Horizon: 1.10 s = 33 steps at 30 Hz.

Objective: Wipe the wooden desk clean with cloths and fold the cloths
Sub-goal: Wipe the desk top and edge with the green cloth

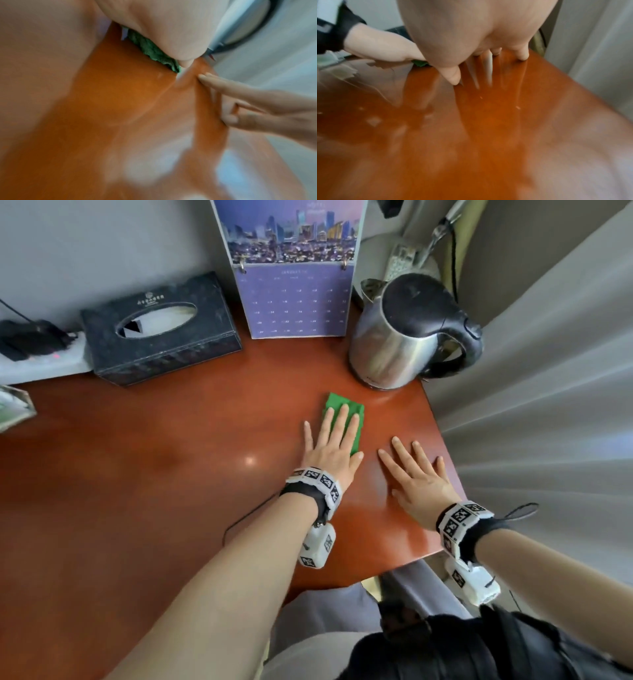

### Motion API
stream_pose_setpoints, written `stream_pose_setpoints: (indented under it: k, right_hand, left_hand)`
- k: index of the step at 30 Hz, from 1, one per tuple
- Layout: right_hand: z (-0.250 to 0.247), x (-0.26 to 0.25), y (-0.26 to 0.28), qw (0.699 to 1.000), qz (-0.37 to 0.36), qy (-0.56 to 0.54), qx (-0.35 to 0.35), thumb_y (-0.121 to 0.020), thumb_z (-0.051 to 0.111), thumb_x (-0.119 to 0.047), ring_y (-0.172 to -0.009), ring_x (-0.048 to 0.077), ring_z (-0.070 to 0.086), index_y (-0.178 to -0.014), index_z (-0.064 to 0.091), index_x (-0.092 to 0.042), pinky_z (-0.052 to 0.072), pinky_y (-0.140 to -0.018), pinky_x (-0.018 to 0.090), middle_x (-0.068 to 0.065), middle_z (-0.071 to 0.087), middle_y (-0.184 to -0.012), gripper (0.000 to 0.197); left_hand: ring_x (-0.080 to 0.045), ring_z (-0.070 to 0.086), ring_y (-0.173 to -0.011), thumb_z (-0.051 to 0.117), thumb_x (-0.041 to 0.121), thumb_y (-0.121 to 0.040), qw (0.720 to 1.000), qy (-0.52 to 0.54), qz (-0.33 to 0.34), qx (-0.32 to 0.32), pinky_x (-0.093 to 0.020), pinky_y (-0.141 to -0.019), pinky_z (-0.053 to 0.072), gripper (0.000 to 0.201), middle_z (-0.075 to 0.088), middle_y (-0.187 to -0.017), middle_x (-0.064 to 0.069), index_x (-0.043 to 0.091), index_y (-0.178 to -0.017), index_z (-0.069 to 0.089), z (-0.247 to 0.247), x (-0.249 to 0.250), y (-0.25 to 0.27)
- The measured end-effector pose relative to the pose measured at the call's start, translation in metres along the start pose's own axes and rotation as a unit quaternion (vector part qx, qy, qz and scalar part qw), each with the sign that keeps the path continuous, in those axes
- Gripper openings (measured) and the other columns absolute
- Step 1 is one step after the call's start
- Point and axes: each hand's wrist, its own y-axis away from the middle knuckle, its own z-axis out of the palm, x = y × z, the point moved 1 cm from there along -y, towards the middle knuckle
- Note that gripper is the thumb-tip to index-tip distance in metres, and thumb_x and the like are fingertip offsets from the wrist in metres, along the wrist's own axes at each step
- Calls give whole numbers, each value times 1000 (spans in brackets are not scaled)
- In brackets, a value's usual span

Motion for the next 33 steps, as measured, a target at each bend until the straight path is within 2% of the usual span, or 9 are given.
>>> stream_pose_setpoints:
  k: [4,6,8,10,11,14,18,26,33]
  right_hand:
    - [4,11,19,1000,3,13,-3,-96,43,-33,-149,30,-9,-150,-19,-40,10,-120,53,-8,-25,-159,82]
    - [-1,10,16,1000,8,10,-6,-95,43,-32,-150,31,-2,-154,-7,-36,16,-119,50,-6,-14,-162,77]
    - [-13,2,11,1000,16,-14,15,-91,44,-29,-146,34,16,-153,17,-29,29,-115,48,2,8,-162,68]
    - [-27,-11,2,996,12,-35,76,-88,46,-24,-136,34,34,-145,37,-20,37,-108,44,7,28,-153,58]
    - [-32,-18,-3,994,-3,-44,100,-88,48,-21,-137,34,34,-145,39,-17,35,-109,43,9,29,-153,58]
    - [-35,-43,-19,990,-78,-31,113,-91,48,-23,-148,33,8,-155,19,-18,12,-122,44,14,2,-162,70]
    - [-19,-59,-35,993,-96,15,68,-100,33,-46,-149,34,-10,-156,-2,-18,2,-122,47,15,-19,-160,72]
    - [0,-51,-38,994,-86,5,68,-98,31,-54,-148,34,-15,-153,-13,-4,-1,-122,46,17,-21,-159,86]
    - [-17,-91,-61,997,16,-23,76,-95,39,-53,-148,37,-8,-153,-8,0,3,-121,48,18,-14,-160,91]
  left_hand:
    - [-23,-10,-152,34,50,-99,1000,0,18,-8,-65,-117,0,71,-8,-165,3,24,-158,3,19,44,12]
    - [-20,-11,-152,31,51,-100,1000,-1,23,-17,-64,-117,-2,70,-10,-165,5,26,-158,1,15,45,11]
    - [-18,-16,-151,28,52,-101,999,17,28,-37,-62,-117,-3,70,-16,-164,8,29,-157,-4,9,33,11]
    - [-19,-17,-151,29,51,-101,997,56,-39,-25,-58,-119,-4,70,-20,-163,8,31,-157,-7,2,2,19]
    - [-19,-16,-151,28,51,-101,992,74,-97,-14,-55,-120,-4,69,-21,-163,7,32,-157,-7,-1,-20,27]
    - [-19,-16,-151,19,54,-100,970,58,-233,-21,-60,-118,-5,64,-25,-161,9,39,-154,-11,-9,-89,66]
    - [-25,-19,-150,14,58,-99,969,-8,-235,-78,-65,-116,-2,60,-32,-158,13,50,-148,-21,-8,-130,113]
    - [-24,-26,-148,24,59,-99,953,97,-264,-109,-62,-117,-5,65,-34,-157,14,49,-150,-14,-8,-119,107]
    - [-23,-28,-147,43,44,-99,952,107,-255,-131,-61,-118,-2,78,-37,-155,15,48,-151,-15,-14,-124,109]
